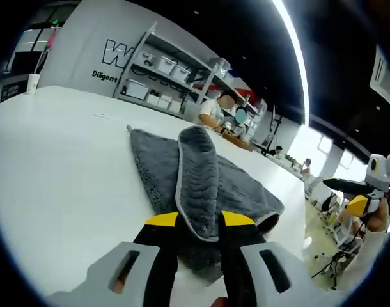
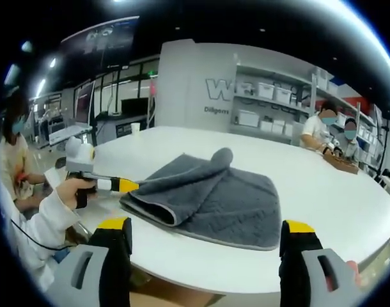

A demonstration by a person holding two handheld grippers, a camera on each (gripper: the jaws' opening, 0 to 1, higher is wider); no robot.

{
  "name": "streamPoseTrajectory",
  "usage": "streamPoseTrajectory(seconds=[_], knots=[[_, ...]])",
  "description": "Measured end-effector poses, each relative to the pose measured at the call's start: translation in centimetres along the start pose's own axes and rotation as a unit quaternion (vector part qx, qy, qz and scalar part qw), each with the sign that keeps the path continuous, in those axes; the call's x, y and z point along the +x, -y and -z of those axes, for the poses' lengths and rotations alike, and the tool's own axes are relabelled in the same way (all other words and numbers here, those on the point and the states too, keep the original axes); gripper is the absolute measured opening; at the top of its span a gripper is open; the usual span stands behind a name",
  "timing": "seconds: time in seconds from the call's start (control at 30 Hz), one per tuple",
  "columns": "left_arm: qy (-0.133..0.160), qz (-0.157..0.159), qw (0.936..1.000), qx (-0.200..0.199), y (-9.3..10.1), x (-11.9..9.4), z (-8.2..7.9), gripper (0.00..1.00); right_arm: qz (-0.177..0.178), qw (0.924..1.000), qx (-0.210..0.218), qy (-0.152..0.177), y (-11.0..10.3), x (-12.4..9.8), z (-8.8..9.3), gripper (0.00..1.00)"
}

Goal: Open the folded towel by lifting each exposed corner and separating the folded layers until the towel lies flat within the target outline without major curled edges

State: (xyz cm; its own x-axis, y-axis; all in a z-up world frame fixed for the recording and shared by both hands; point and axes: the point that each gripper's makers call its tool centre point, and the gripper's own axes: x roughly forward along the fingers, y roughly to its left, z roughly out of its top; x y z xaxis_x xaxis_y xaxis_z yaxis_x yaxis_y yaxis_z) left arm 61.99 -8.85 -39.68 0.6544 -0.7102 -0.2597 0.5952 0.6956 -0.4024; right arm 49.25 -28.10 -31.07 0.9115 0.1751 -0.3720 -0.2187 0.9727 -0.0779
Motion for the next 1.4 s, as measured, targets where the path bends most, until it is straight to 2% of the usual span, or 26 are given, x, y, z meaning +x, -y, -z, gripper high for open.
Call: streamPoseTrajectory(seconds=[0.13,0.27,0.3,0.4,0.53,0.8,0.93,1.4], knots=[[0.008,0.000,0.9998,0.016,0.0,0.0,-0.2,0.04,-0.001,1.0000,0.001,0.000,-0.1,0.0,0.0,0.95],[0.008,-0.014,0.9979,0.063,-0.1,-0.1,-0.3,0.03,0.000,1.0000,0.001,-0.003,0.0,0.1,0.2,0.95],[0.017,-0.013,0.9966,0.079,0.0,-0.1,-0.6,0.03,0.000,1.0000,0.002,-0.005,0.0,0.1,0.2,0.95],[0.035,-0.022,0.9951,0.090,0.0,-0.5,-1.3,0.03,0.002,1.0000,0.003,-0.006,0.1,0.0,0.3,0.95],[0.054,-0.054,0.9888,0.128,-0.6,-1.5,-2.7,0.03,0.004,1.0000,0.004,-0.004,0.2,-0.1,0.2,0.95],[0.074,-0.083,0.9838,0.141,-1.6,-3.1,-4.1,0.03,0.004,1.0000,0.006,-0.002,0.4,-0.2,0.1,0.94],[0.092,-0.103,0.9802,0.142,-2.4,-4.5,-5.3,0.03,0.005,1.0000,0.007,0.000,0.5,-0.3,0.1,0.94],[0.140,-0.127,0.9728,0.134,-3.2,-8.1,-7.8,0.03,0.001,1.0000,0.005,0.001,0.2,-0.4,0.0,0.94]])
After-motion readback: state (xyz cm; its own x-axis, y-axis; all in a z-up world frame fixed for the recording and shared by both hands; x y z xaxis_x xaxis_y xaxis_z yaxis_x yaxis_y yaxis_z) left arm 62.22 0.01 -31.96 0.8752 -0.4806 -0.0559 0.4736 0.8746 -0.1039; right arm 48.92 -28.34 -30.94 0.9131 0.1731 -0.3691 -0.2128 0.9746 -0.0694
